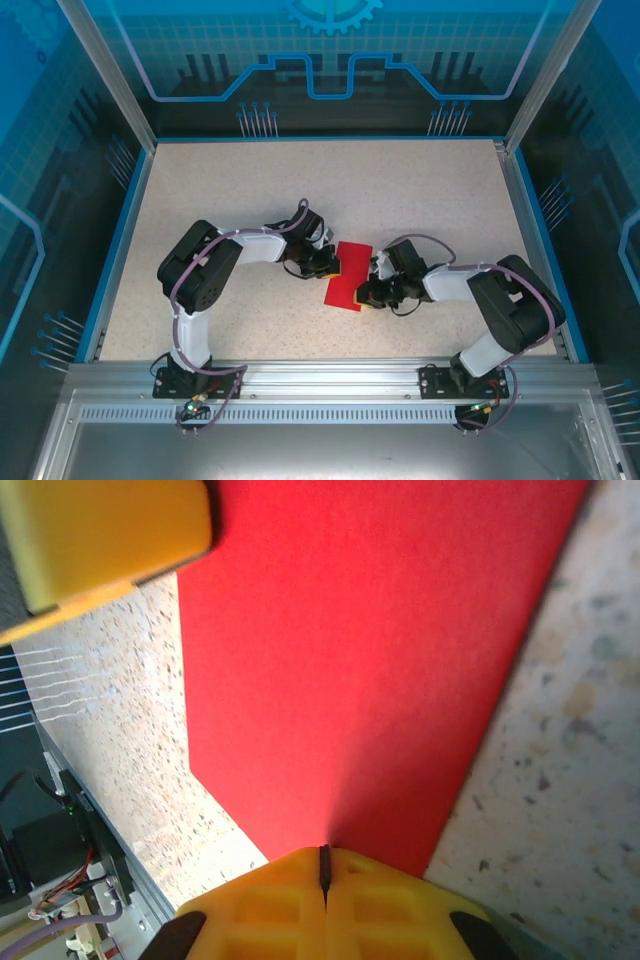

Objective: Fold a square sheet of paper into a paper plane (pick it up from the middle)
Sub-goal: Fold the square sheet of paper in half at the center of the table.

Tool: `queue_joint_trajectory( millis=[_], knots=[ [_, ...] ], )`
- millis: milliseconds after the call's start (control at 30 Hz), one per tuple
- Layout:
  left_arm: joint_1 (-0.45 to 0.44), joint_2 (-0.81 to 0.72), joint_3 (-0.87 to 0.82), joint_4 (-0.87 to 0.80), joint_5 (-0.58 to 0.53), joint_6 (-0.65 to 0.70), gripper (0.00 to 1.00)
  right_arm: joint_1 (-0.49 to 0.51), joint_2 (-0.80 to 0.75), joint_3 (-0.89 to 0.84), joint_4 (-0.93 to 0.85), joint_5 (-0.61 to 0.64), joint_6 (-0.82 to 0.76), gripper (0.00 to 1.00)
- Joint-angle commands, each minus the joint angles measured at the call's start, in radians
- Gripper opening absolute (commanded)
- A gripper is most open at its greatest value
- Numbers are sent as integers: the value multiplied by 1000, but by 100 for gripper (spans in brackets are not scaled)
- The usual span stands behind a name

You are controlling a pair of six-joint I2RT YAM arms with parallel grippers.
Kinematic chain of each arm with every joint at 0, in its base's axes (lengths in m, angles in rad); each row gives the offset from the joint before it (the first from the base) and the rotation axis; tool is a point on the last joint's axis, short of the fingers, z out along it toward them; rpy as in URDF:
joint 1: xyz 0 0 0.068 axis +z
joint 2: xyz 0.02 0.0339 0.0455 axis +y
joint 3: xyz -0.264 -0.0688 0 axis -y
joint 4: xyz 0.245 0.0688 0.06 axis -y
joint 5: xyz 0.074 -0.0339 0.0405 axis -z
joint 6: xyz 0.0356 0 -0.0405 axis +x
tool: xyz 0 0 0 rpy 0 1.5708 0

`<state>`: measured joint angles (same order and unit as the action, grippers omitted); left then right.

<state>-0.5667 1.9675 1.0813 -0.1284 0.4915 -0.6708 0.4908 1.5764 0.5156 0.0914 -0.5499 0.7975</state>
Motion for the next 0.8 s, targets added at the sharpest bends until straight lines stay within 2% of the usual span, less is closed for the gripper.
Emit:
queue_joint_trajectory(
  millis=[0, 133, 433, 500, 700, 767],
  knots=[
    [-8, 83, -53, -113, -113, 14, 0, 14, -3, -33, 11, 42, 12, 0],
    [-8, 83, -54, -114, -114, 16, 0, 14, -20, -49, -6, 50, 8, 0],
    [-7, 85, -53, -117, -113, 16, 0, 20, -200, -49, -86, 7, -2, 3],
    [-7, 89, -48, -124, -116, 22, 0, 22, -196, -34, -131, 25, -7, 4],
    [-8, 97, -43, -130, -116, 27, 0, 40, -119, -40, -45, -27, 6, 4],
    [-7, 97, -41, -131, -116, 27, 0, 40, -104, -20, -79, -31, -30, 4]
  ],
)
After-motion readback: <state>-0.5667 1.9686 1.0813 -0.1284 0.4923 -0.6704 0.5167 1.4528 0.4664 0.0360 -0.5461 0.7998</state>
